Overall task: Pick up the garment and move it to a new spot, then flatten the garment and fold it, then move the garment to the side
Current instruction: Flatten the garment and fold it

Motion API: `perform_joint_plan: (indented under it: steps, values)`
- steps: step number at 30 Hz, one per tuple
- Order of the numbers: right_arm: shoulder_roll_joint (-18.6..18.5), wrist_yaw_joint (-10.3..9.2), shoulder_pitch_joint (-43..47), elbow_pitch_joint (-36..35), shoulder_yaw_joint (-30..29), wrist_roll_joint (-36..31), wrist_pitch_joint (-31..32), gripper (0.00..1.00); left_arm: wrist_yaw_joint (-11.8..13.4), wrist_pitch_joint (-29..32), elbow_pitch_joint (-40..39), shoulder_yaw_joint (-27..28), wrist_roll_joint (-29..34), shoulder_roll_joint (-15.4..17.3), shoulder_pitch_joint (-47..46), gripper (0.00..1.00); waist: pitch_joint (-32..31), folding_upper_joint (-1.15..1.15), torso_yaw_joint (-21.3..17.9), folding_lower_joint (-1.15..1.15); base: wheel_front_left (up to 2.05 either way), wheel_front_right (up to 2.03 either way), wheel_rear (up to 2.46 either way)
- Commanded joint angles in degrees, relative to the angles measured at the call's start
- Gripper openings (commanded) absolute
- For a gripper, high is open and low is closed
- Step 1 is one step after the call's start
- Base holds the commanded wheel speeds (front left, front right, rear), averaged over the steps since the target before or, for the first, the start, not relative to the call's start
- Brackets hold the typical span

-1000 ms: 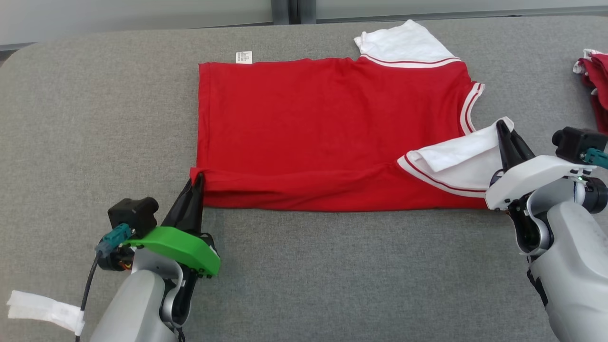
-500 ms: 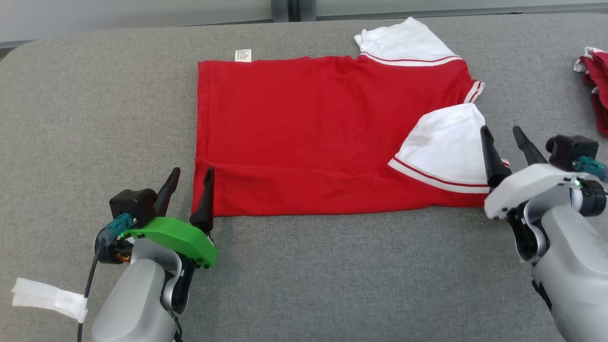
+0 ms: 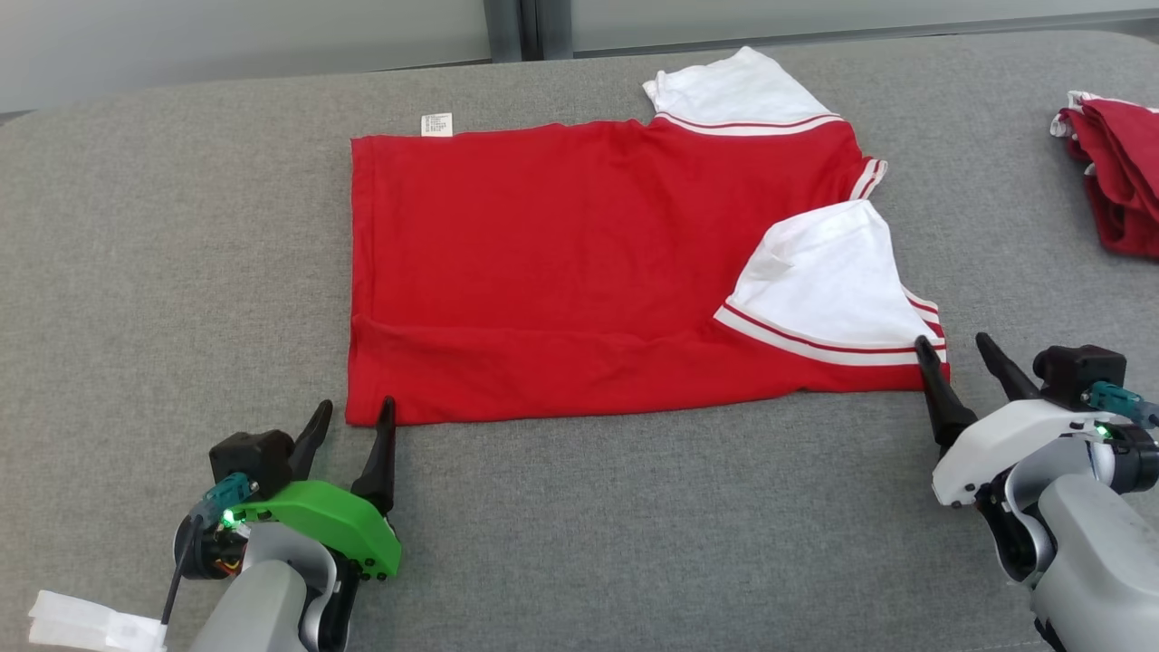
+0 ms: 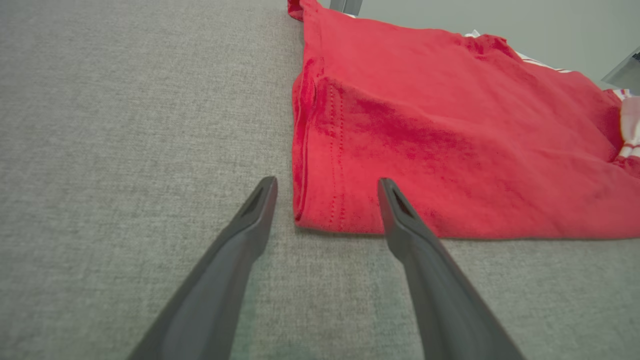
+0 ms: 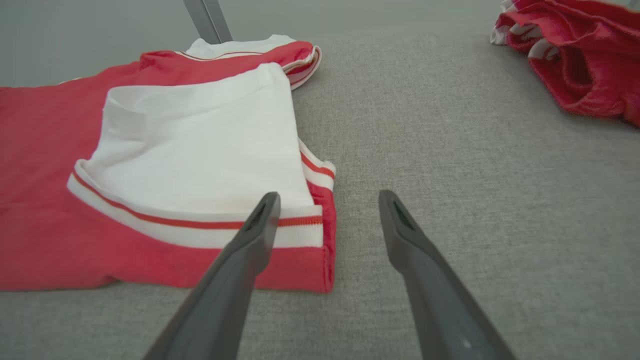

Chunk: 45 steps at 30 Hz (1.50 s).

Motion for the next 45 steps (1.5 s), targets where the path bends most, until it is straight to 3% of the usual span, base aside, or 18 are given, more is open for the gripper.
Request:
perform_joint_plan:
  steps: [1, 7, 8, 9, 10, 11, 22, 36, 45]
  values:
    - [0.5, -0.1, 0.0, 0.8, 0.4, 0.3, -0.2, 1.0, -0.1, -0.3, 0.7, 0.1, 0.0, 0.3, -0.8, 1.0, 0.3, 0.0, 0.0, 0.0, 0.0, 0.0, 0.0]
    - [2.1, -0.1, -1.4, 3.9, 1.3, 0.7, -0.2, 1.0, -0.7, 0.3, 5.0, 0.1, -2.2, -1.5, -3.6, 1.0, 1.0, 0.0, 0.2, 0.0, 0.0, 0.0, 0.0]
    - [2.3, -0.1, -1.5, 4.3, 1.3, 1.0, -0.2, 1.0, -0.9, 0.3, 5.6, 0.1, -2.7, -1.9, -3.8, 0.81, 1.0, 0.0, 0.2, 0.0, 0.0, 0.0, 0.0]
    - [2.6, -0.1, -1.7, 4.9, 1.4, 1.3, -0.3, 0.73, -1.1, 0.4, 6.5, 0.0, -2.9, -2.0, -4.2, 0.4, 1.0, 0.0, 0.2, 0.0, 0.0, 0.0, 0.0]
    - [2.8, -0.1, -1.8, 5.4, 1.5, 1.6, -0.2, 0.36, -1.2, 0.4, 7.2, -0.2, -2.9, -2.0, -4.5, 0.11, 1.0, 0.0, 0.2, 0.0, 0.0, 0.0, 0.0]
    - [3.2, -0.1, -2.1, 5.9, 1.7, 2.0, -0.2, 0.01, -1.2, 0.3, 8.0, -0.4, -3.1, -2.2, -4.8, 0.0, 0.9, 0.0, 0.1, 0.0, 0.0, 0.0, 0.0]
    - [3.9, -0.1, 0.8, 1.2, -1.9, 2.6, -0.2, 0.0, -1.7, -0.4, 5.7, 0.9, -5.9, -2.3, -2.1, 0.0, -2.3, 0.0, 0.2, 0.0, 0.0, 0.0, 0.0]
    - [3.7, -0.1, 21.4, -14.6, -7.0, 2.9, 0.5, 0.0, -0.2, -0.4, -8.0, 4.5, -2.1, -1.2, 14.4, 0.0, -7.5, 0.0, 0.4, 0.0, 0.0, 0.0, 0.0]
    - [7.1, -0.1, 31.1, -23.2, -12.2, 0.1, 4.5, 0.0, 1.5, -0.2, -10.6, 4.7, -2.4, -1.1, 19.2, 0.0, -7.3, 0.0, 0.2, 0.0, 0.0, 0.0, 0.0]
